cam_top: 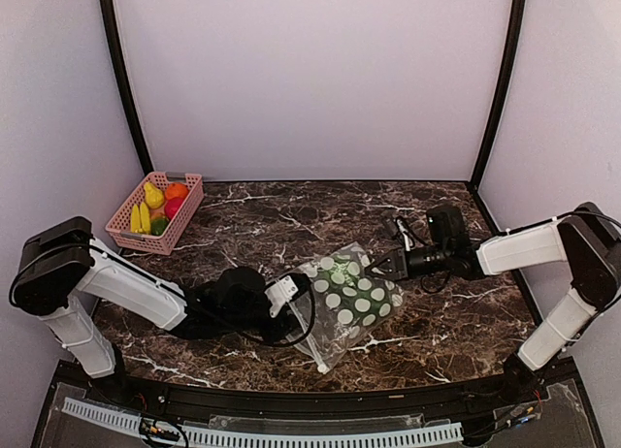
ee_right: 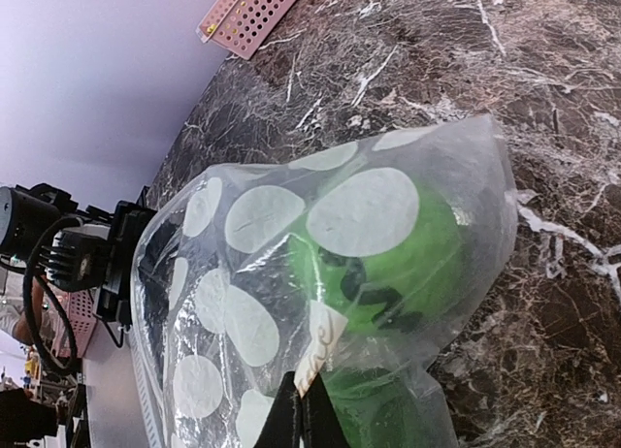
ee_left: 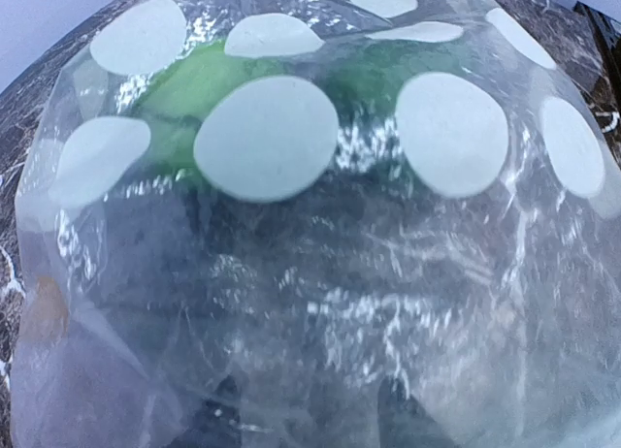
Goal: Open the zip-top bag and remove the fake food
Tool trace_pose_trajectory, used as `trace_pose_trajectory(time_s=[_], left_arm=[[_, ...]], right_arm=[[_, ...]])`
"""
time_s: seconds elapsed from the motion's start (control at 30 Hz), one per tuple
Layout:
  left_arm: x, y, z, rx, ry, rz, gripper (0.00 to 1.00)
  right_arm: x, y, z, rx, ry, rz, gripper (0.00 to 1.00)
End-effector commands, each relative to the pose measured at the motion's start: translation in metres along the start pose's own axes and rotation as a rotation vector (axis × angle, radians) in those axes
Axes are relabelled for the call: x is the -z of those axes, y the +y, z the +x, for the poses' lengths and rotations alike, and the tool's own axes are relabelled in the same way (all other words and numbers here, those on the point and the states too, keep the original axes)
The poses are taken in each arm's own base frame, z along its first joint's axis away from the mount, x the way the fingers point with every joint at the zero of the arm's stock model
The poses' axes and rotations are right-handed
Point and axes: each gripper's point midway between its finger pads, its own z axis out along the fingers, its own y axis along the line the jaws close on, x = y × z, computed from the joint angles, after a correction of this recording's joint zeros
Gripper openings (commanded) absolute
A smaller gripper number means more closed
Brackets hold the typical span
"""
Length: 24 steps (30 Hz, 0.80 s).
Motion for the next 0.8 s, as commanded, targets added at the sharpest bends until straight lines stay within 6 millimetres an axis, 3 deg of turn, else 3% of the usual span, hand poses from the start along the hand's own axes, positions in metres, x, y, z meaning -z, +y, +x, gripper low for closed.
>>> trace_pose_trajectory(time_s=[0.0,0.17,0.43,0.77], left_arm=[[-0.012,0.002,-0.036,-0.017,-0.136,-0.023,0.52],[-0.022,0.002,-0.042,-0.021,-0.196,-0.027,0.64],[-0.030,-0.006,-0.039,-0.065,-0.206,0.011,0.79],[-0.027,0.009,-0.048,-0.125,-0.270,-0.091,0.84]], right_arm=[[0.003,0.029,-0.014,0.056,-0.025,-0.048,0.00],[0.005,0.039,-0.016,0.078,-0.023,-0.056,0.00],[0.001,0.032,-0.011,0.067,-0.008,-0.047,0.00],[-0.015,0.000,0.004,0.023,0.031,0.019,0.00]])
